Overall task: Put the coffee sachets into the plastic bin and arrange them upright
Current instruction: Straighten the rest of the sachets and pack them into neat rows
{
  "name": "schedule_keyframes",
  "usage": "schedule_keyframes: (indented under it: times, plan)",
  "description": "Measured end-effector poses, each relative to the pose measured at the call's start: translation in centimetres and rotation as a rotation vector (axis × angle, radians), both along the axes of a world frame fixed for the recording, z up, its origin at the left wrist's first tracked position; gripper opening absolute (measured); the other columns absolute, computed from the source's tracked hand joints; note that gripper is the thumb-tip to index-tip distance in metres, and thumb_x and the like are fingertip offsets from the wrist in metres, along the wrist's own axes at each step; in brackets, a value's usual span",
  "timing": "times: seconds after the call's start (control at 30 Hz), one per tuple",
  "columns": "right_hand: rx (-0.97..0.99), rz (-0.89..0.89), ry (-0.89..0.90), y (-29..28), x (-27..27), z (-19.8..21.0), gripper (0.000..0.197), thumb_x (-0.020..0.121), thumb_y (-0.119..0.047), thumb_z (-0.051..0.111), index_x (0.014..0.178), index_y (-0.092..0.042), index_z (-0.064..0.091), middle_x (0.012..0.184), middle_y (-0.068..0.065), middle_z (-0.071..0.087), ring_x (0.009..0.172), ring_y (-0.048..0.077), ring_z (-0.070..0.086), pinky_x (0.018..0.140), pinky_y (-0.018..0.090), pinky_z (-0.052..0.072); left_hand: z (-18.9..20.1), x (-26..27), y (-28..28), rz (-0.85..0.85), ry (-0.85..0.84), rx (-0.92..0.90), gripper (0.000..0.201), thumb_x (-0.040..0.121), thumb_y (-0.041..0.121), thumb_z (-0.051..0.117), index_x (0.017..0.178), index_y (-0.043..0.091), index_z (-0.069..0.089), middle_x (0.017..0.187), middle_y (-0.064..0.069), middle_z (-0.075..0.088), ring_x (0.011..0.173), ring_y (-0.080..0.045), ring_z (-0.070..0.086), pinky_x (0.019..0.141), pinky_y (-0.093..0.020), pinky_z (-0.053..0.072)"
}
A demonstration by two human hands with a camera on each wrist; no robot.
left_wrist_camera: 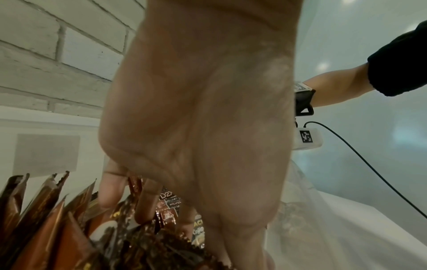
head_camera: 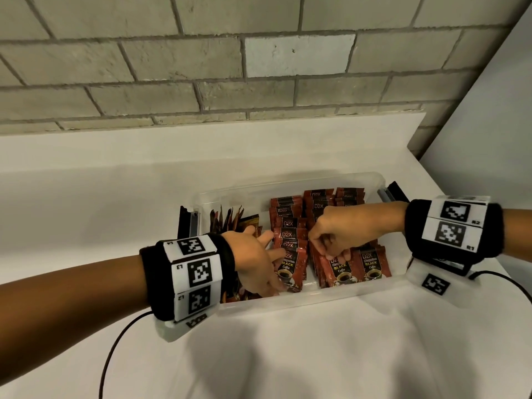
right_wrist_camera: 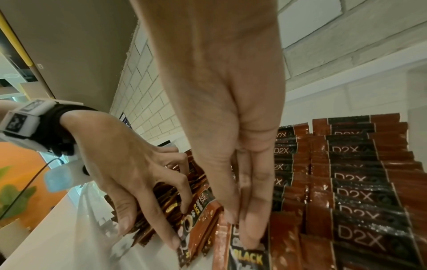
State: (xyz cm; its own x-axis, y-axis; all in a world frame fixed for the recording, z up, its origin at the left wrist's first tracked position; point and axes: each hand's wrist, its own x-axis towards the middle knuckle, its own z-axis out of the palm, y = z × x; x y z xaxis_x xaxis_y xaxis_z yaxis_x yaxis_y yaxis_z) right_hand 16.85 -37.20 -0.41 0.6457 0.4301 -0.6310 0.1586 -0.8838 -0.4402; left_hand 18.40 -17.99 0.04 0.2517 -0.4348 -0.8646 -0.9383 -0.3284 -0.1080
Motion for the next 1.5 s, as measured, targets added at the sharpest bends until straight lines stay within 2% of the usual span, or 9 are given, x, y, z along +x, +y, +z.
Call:
schedule_keyframes:
  times: [0.2,0.33,0.53,0.6,0.83,0.93,1.13,1.3,1.5]
  plan:
    - [-0.047,0.018,-0.122,0.6,0.7,0.9,0.011,0.088,-0.021,0.065,0.096,-0.012,0.062,0.085,0.003,0.068,0.061,0.005,0.06,0.056,0.01,0.045,-0.1,0.1,-0.3,-0.013,-0.026,0.001,0.047,0.099,0.052,0.017,0.146,0.05,0.007,0.159,0.005,-0.004,0.142,-0.036,-0.016,0.111,-0.057,-0.01]
    - [-0.143,-0.016,-0.324,1.3,2.0,1.4,0.022,0.095,-0.024,0.054,0.113,-0.013,0.06,0.098,0.004,0.063,0.079,0.016,0.061,0.062,0.02,0.045,-0.5,0.3,-0.4,0.016,-0.011,0.023,0.05,0.098,0.055,0.017,0.146,0.05,0.004,0.159,0.006,-0.005,0.142,-0.036,-0.02,0.111,-0.06,-0.01]
    - [-0.221,-0.067,-0.31,2.1,3.1,1.3,0.024,0.096,-0.02,0.051,0.116,-0.009,0.059,0.08,-0.007,0.05,0.075,0.015,0.055,0.069,0.029,0.048,0.3,0.5,-1.1,0.032,0.009,0.035,0.059,0.096,0.059,0.019,0.149,0.041,0.001,0.159,0.001,-0.005,0.144,-0.032,-0.011,0.113,-0.055,0.0]
    - [-0.213,-0.093,-0.289,2.0,3.3,1.2,0.023,0.095,-0.017,0.051,0.115,-0.009,0.059,0.082,-0.003,0.059,0.074,0.015,0.057,0.069,0.029,0.049,0.4,0.7,-1.3,0.057,0.026,0.038,0.062,0.096,0.06,0.019,0.15,0.039,-0.001,0.159,-0.002,-0.006,0.145,-0.032,-0.012,0.113,-0.054,-0.001]
    - [-0.073,-0.273,-0.15,1.7,3.4,1.5,0.021,0.096,-0.009,0.046,0.115,-0.009,0.056,0.083,0.008,0.072,0.062,0.011,0.06,0.044,0.01,0.04,0.2,0.7,-1.4,0.107,0.019,-0.005,0.068,0.094,0.064,0.023,0.15,0.038,-0.004,0.159,-0.004,-0.006,0.145,-0.032,-0.006,0.114,-0.05,0.007]
    - [-0.045,-0.352,-0.145,1.4,3.4,1.3,0.026,0.095,-0.005,0.045,0.119,-0.011,0.054,0.082,0.004,0.073,0.062,0.008,0.063,0.057,0.015,0.044,0.1,0.7,-1.4,0.11,0.011,-0.013,0.069,0.093,0.065,0.024,0.15,0.038,-0.005,0.159,-0.003,-0.006,0.145,-0.032,-0.007,0.114,-0.05,0.007]
    - [0.017,-0.437,-0.096,1.3,3.0,1.4,0.028,0.096,-0.005,0.044,0.122,-0.009,0.053,0.088,0.007,0.074,0.065,0.008,0.064,0.065,0.019,0.049,0.0,0.6,-1.5,0.106,0.01,-0.004,0.07,0.093,0.064,0.026,0.15,0.037,-0.005,0.159,-0.003,-0.008,0.145,-0.033,-0.005,0.114,-0.05,0.008]
    - [0.034,-0.455,-0.063,1.5,2.8,1.4,0.027,0.096,-0.005,0.043,0.122,-0.008,0.052,0.087,0.009,0.073,0.061,0.006,0.062,0.052,0.014,0.045,0.3,0.6,-1.4,0.102,0.013,-0.019,0.069,0.093,0.063,0.027,0.15,0.039,-0.003,0.16,-0.003,-0.006,0.145,-0.034,-0.002,0.114,-0.05,0.008]
    - [0.128,-0.5,-0.072,0.8,3.0,2.7,0.022,0.094,-0.004,0.05,0.115,-0.009,0.054,0.086,0.005,0.069,0.06,0.003,0.065,0.057,0.015,0.049,3.4,1.5,-0.3,0.149,0.132,-0.172,0.052,0.099,0.048,0.03,0.149,0.038,0.016,0.153,0.001,0.017,0.143,-0.03,0.008,0.113,-0.053,0.011]
